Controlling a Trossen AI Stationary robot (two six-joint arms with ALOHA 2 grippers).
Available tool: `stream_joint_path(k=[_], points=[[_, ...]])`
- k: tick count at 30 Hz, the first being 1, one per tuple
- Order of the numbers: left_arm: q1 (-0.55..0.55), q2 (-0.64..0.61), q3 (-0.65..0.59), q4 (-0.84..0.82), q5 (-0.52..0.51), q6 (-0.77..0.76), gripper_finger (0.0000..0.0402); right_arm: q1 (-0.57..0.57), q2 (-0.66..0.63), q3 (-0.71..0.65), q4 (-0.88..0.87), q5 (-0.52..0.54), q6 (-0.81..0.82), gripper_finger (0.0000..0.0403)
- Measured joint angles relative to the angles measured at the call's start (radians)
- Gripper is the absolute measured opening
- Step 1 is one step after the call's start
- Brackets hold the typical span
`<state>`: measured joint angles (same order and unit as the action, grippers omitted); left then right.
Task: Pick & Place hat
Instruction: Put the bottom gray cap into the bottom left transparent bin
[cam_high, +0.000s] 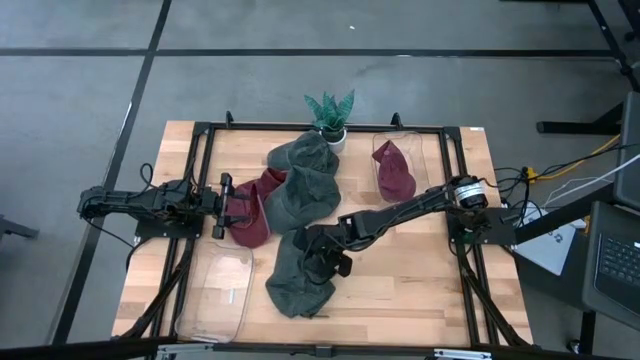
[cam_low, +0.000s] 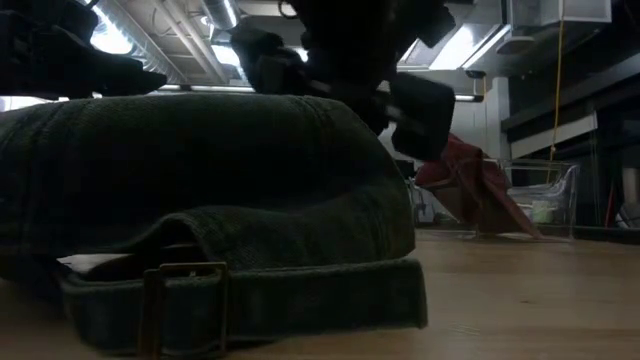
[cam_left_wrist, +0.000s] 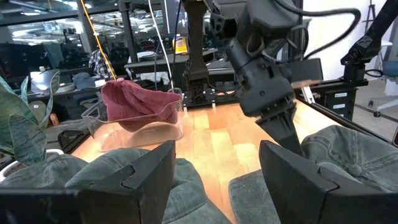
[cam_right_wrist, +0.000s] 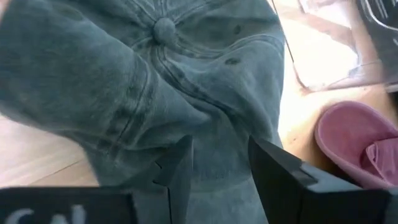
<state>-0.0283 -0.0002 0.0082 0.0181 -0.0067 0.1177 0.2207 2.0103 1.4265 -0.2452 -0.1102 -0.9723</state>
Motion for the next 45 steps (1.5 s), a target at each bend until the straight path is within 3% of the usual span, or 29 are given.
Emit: stream_joint_path(k=[22, 33, 41, 45], points=[[0.0, 0.0, 0.0, 0.0, 0.0, 0.0, 0.0229, -0.038, 0.024, 0.0, 0.104, 0.012, 0.02, 0.0149], [0.0, 0.0, 0.0, 0.001, 0.0, 0.0, 0.0229, -0.056, 0.059, 0.0, 0.079, 0.004, 0.296, 0.0112], [0.0, 0.0, 0.0, 0.0, 0.0, 0.0, 0.023, -0.057, 0.058, 0.0, 0.0, 0.005, 0.499, 0.0016], [0.0, 0.0, 0.0, 0.0, 0.0, 0.0, 0.0229, -0.057, 0.057, 0.002, -0.027, 0.006, 0.678, 0.0017]])
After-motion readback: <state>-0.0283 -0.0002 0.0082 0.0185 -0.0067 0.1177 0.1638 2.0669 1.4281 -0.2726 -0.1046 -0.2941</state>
